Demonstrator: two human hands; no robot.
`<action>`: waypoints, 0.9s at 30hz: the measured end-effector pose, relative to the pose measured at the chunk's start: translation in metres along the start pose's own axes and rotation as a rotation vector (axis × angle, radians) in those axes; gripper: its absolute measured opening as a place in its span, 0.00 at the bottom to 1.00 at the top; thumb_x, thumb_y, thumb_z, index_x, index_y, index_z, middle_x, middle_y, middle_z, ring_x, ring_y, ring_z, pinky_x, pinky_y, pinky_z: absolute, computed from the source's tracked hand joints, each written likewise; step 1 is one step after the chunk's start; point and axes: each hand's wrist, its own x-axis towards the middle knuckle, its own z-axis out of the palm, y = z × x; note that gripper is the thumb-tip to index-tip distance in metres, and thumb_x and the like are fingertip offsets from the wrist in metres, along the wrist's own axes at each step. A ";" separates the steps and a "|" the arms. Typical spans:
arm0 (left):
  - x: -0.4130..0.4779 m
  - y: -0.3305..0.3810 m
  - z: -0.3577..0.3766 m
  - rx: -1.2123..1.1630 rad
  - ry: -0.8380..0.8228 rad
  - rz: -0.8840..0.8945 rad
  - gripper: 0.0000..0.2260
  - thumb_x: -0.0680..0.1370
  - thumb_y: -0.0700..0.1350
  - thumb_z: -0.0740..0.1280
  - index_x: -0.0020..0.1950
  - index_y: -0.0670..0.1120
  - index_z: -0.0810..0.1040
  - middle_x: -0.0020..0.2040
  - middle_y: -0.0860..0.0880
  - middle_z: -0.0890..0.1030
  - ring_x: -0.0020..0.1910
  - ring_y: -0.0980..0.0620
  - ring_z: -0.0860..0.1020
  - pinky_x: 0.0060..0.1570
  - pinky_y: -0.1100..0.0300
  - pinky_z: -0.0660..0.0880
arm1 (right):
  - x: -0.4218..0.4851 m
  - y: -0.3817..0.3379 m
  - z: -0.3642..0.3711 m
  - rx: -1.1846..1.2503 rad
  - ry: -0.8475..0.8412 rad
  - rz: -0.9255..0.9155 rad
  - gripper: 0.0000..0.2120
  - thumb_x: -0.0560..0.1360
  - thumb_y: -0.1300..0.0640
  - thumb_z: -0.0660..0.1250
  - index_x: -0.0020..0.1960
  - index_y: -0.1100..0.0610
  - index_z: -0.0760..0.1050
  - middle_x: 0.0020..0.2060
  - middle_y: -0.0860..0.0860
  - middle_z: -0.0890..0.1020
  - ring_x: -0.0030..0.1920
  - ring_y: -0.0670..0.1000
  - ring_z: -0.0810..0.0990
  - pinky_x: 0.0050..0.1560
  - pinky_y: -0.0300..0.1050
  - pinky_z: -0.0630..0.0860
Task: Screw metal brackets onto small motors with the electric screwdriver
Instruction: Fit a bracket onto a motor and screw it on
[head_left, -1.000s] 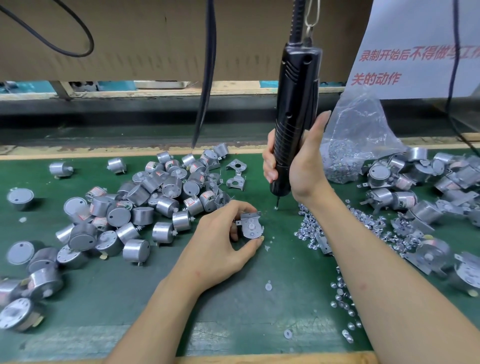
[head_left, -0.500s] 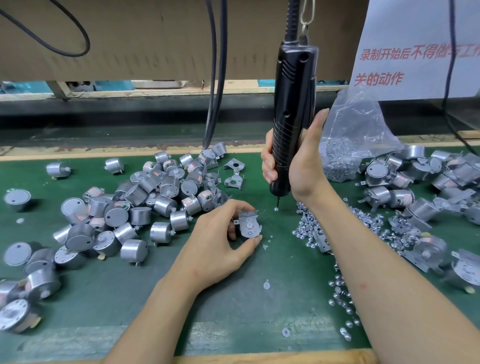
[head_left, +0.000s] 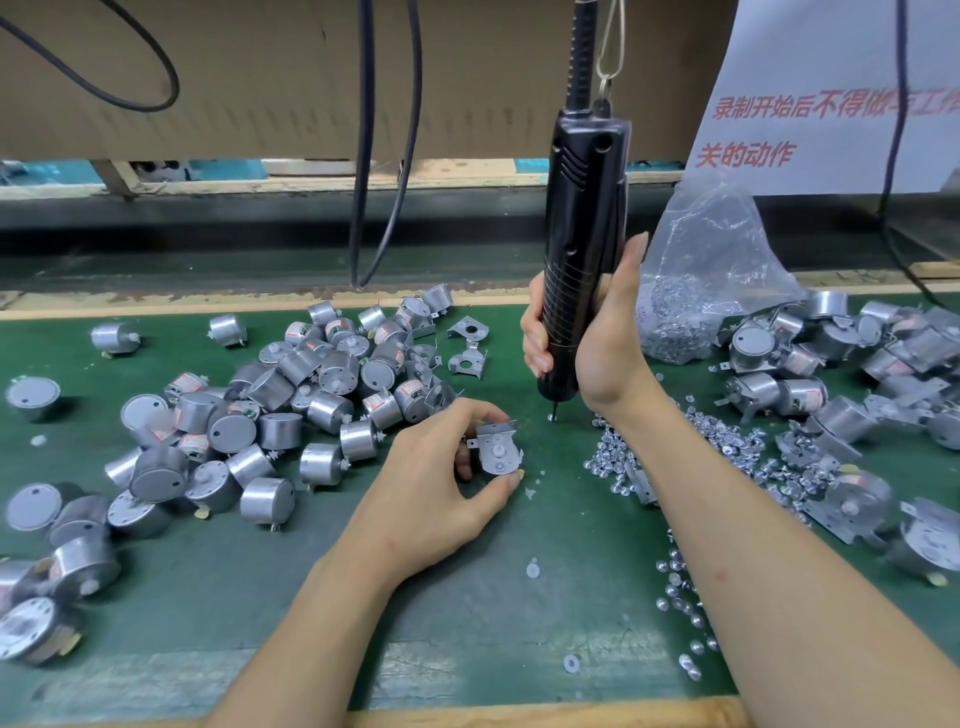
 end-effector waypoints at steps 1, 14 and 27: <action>0.000 0.000 0.000 -0.002 -0.001 0.000 0.16 0.73 0.49 0.74 0.56 0.56 0.73 0.45 0.60 0.78 0.38 0.53 0.75 0.38 0.70 0.70 | 0.000 0.000 0.000 -0.003 0.005 0.001 0.40 0.64 0.15 0.52 0.34 0.53 0.73 0.25 0.52 0.72 0.22 0.51 0.68 0.27 0.40 0.68; 0.000 0.001 0.000 -0.009 0.005 -0.002 0.16 0.73 0.48 0.75 0.56 0.55 0.74 0.44 0.61 0.77 0.39 0.57 0.75 0.38 0.73 0.68 | 0.003 -0.001 -0.006 0.009 0.023 -0.001 0.39 0.75 0.29 0.35 0.34 0.54 0.73 0.25 0.52 0.72 0.22 0.52 0.68 0.27 0.42 0.67; 0.000 0.001 0.000 0.000 0.006 0.005 0.15 0.73 0.48 0.74 0.56 0.56 0.73 0.45 0.61 0.77 0.38 0.55 0.74 0.38 0.72 0.69 | 0.003 -0.003 -0.003 0.010 0.038 -0.028 0.39 0.75 0.30 0.35 0.34 0.54 0.73 0.25 0.52 0.72 0.22 0.52 0.68 0.27 0.42 0.66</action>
